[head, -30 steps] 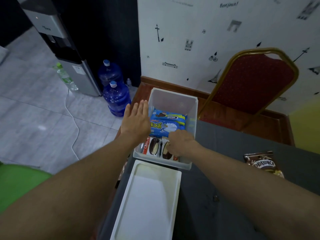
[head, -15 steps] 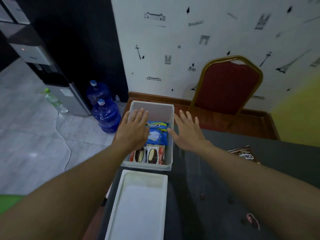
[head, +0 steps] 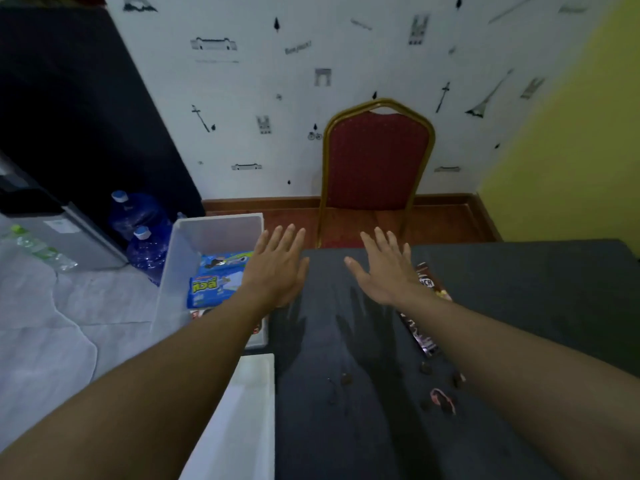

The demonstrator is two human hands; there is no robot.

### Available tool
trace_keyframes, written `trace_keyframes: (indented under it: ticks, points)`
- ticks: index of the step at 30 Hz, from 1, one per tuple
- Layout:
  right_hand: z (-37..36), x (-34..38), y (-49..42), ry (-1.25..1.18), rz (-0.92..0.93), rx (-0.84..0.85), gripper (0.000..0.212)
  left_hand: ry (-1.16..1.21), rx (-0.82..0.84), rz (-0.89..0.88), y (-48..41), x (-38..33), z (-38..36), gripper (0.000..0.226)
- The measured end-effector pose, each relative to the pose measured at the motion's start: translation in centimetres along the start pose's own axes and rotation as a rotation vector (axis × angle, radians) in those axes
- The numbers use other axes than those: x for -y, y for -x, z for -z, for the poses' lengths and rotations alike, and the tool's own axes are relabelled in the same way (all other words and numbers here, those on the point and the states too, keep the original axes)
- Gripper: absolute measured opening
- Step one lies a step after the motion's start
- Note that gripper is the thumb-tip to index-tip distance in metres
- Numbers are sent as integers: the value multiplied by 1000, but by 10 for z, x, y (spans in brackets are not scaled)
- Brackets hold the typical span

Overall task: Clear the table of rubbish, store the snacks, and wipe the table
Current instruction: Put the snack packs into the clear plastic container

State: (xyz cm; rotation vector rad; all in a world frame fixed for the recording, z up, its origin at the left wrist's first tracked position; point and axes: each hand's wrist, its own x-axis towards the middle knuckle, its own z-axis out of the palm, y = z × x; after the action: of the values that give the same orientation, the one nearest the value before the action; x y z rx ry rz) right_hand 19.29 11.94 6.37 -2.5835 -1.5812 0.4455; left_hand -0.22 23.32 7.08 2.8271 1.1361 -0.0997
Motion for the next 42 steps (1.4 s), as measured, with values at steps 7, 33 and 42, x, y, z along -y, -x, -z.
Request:
trace_keyframes:
  ticks: [7,33,42]
  points:
    - [-12,-84,20,-66,-131,48,76,93,156,-70,-14,-78,-43,63]
    - [-66,-198,15,-410,-410,281,56,88,619,-5,-8,-166,-171,80]
    - [-50,-197,19,-609,-426,316,32,87,687,-64,-18,-162,-152,77]
